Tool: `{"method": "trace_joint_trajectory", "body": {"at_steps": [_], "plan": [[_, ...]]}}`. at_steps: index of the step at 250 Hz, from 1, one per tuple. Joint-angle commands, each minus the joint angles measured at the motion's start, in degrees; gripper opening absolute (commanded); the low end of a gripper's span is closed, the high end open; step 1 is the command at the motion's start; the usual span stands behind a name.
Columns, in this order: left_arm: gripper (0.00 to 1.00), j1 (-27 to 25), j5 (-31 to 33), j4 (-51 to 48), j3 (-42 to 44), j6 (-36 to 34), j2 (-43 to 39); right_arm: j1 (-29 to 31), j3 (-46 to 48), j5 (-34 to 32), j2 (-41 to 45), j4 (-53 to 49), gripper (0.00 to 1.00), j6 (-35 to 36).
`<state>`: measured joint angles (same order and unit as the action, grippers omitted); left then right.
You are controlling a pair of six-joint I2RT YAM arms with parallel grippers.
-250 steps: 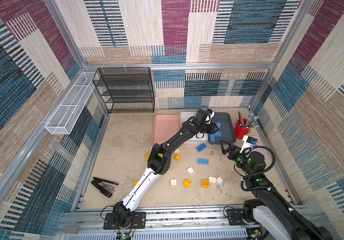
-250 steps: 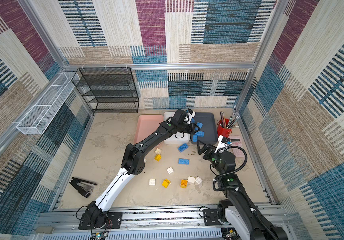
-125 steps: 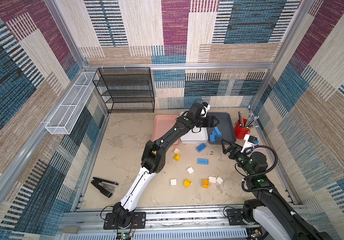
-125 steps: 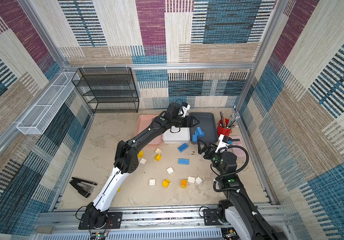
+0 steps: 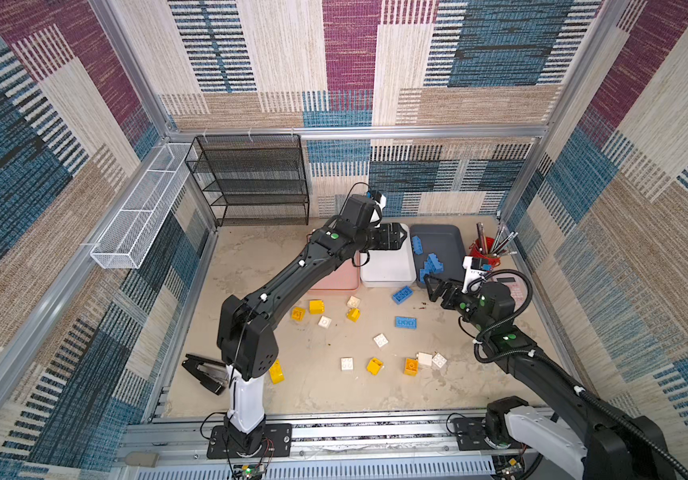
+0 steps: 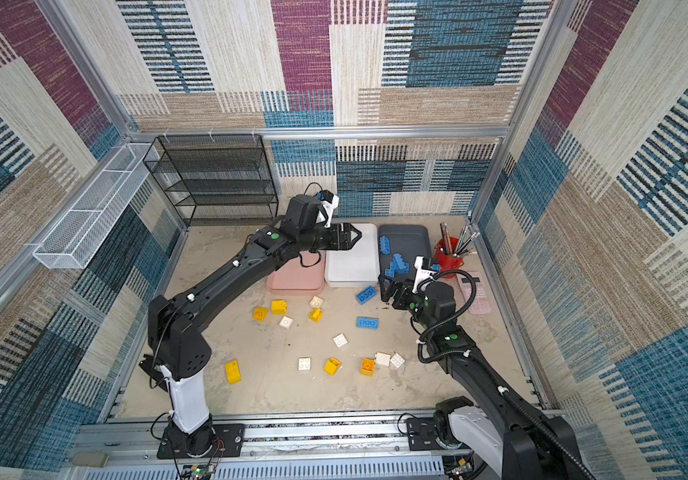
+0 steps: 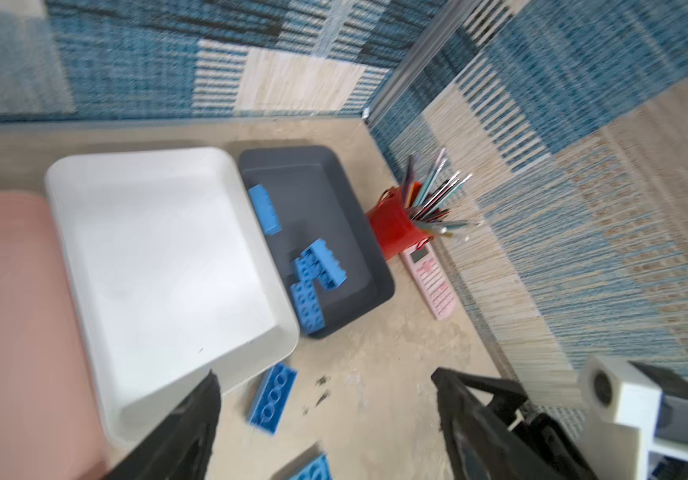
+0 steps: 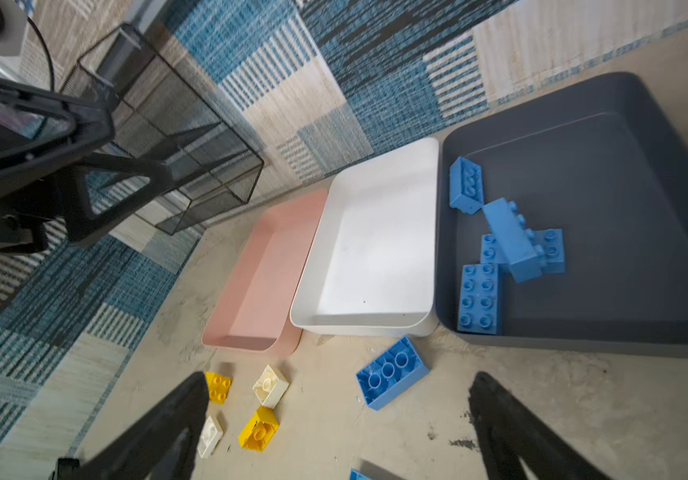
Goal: Sort the legos into containers by color
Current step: 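Withdraw the left gripper while the right gripper grasps a blue 2x3 brick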
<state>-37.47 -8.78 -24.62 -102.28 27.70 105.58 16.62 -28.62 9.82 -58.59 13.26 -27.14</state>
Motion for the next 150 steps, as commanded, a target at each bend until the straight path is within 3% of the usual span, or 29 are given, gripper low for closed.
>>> {"method": "trace_joint_trajectory", "body": {"at_steps": [1,53,150], "plan": [[0.84,0.0,6.5,-3.3,6.6,1.0,-6.9,2.5,-1.5,-4.5,-2.1,-3.6,0.99,1.7],[0.85,0.1,13.0,-7.9,18.8,2.6,-21.7,10.1,-3.9,-10.7,-4.9,-8.0,0.99,0.8],[0.91,0.3,20.3,-16.6,35.2,2.7,-47.0,17.9,-6.2,-18.2,-9.1,-16.8,0.99,-0.2]]}}
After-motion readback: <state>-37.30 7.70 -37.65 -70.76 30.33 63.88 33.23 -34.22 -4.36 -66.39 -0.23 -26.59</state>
